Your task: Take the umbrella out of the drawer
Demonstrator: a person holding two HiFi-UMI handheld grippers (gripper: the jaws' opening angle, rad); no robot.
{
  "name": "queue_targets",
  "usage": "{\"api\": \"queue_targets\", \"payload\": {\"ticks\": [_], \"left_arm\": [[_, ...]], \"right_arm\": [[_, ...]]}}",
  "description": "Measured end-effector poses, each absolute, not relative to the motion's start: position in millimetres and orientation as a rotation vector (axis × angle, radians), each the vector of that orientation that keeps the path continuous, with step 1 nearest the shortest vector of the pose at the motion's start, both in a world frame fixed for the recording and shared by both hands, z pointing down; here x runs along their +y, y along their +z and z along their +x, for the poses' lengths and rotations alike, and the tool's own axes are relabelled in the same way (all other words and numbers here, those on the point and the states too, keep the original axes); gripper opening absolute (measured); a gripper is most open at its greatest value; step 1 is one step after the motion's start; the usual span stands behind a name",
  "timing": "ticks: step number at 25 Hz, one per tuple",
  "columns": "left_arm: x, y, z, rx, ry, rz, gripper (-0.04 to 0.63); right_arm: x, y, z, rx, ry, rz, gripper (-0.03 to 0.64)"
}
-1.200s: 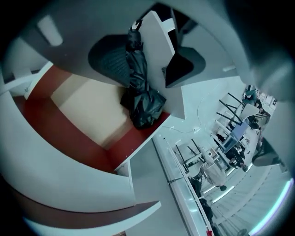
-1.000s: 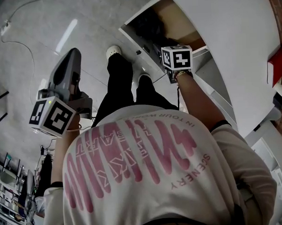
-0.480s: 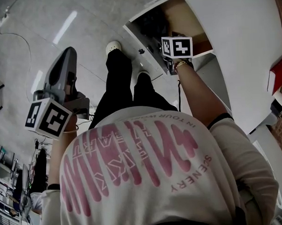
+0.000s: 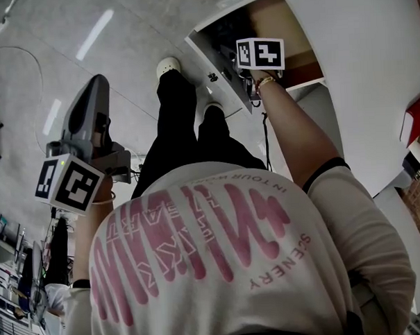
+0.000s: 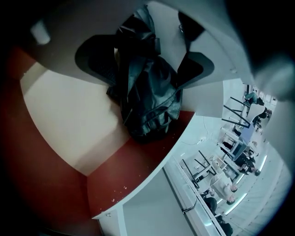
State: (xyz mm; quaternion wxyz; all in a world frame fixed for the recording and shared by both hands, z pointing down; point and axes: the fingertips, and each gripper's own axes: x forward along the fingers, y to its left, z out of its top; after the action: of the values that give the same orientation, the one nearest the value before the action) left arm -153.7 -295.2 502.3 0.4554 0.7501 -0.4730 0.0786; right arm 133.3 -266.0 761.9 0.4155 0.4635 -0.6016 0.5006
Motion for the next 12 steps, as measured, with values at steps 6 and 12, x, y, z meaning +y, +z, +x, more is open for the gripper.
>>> {"api": "queue_targets", "payload": {"ticks": [6, 12], "left_arm": [[-290.3, 512.8, -158.8, -1.188, 0.200, 1.823, 0.003], [-287.1, 514.2, -164.7, -1.219, 0.199, 1.808, 0.003]], "right_arm": [[-265.4, 779.5, 134.0, -1.474, 1.261, 1.156, 0.459], [-267.2, 791.5, 136.9, -1.436, 1.259, 1.140, 0.485]]}}
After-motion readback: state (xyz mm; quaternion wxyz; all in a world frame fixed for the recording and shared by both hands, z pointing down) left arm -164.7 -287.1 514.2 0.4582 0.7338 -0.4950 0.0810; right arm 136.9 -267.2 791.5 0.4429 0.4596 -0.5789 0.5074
